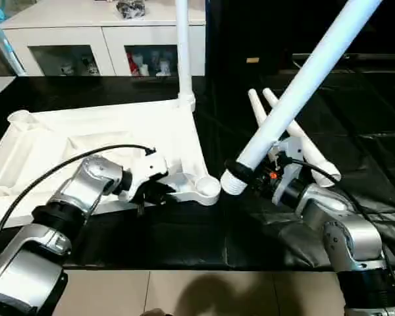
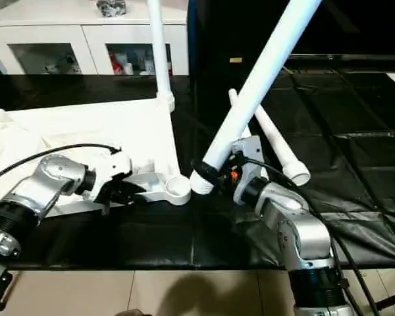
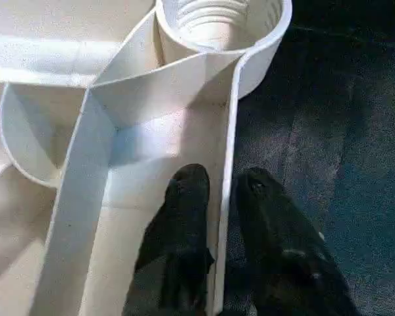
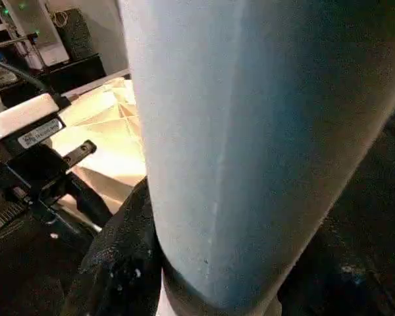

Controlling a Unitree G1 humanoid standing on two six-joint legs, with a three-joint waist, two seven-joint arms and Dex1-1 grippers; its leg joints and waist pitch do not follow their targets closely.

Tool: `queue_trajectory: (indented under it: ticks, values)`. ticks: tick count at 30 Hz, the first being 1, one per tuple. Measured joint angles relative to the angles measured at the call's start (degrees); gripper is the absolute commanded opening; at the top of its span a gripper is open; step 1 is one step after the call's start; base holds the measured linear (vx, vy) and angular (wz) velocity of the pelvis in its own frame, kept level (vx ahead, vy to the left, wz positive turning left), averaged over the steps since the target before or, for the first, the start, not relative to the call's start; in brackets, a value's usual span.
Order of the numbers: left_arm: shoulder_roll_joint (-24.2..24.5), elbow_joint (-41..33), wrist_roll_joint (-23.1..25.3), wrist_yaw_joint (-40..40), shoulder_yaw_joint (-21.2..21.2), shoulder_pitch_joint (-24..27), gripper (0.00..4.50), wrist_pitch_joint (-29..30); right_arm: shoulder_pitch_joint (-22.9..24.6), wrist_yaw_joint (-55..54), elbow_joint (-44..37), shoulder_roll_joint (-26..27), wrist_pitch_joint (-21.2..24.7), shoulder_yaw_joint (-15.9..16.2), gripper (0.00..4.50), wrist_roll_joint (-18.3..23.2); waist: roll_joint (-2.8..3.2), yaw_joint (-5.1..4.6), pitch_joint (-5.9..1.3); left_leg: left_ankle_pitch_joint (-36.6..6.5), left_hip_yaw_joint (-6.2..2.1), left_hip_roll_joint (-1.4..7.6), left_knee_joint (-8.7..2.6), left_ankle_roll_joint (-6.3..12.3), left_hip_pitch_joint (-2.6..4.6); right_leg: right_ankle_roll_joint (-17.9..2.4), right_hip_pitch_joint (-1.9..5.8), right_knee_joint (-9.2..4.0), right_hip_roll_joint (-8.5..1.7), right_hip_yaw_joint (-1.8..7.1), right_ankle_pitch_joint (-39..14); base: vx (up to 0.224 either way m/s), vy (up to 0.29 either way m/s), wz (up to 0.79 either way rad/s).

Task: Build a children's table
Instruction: Insert table leg to table base

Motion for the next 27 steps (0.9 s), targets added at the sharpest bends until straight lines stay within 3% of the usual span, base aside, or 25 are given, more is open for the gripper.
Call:
queue_trajectory:
  ticks: [7, 20, 27]
  values:
    - [-0.2, 1.4, 0.3, -1.0, 1.1, -0.1, 0.02, -1.0, 0.0, 0.0, 0.0, -0.3, 0.0, 1.1, 1.91, -0.4, 0.00, -0.06, 0.00, 0.0, 0.00, 0.00, 0.00, 0.01, -0.01, 0.0, 0.00, -0.03, 0.00, 0.00, 0.0, 0.000, 0.000, 0.00]
    - [-7.6, 0.4, 0.3, 4.8, 3.4, -0.8, 0.00, 6.2, -5.9, 2.0, 6.6, 0.2, -1.2, 5.7, 1.91, -3.8, -0.02, -0.01, -0.01, 0.0, 0.04, 0.00, 0.03, 0.05, 0.02, 0.0, 0.02, -0.01, -0.01, 0.02, 0.0, 0.000, 0.000, 0.00]
    - [-7.6, -0.8, 2.6, 7.7, 3.3, 0.6, 0.00, 1.3, -7.1, 2.0, 9.5, 0.2, -3.5, 5.7, 1.91, -4.8, -0.12, 0.00, 0.01, 0.0, 0.04, 0.00, -0.01, 0.05, -0.01, 0.0, -0.03, 0.00, -0.01, 0.01, 0.0, 0.000, 0.000, 0.00]
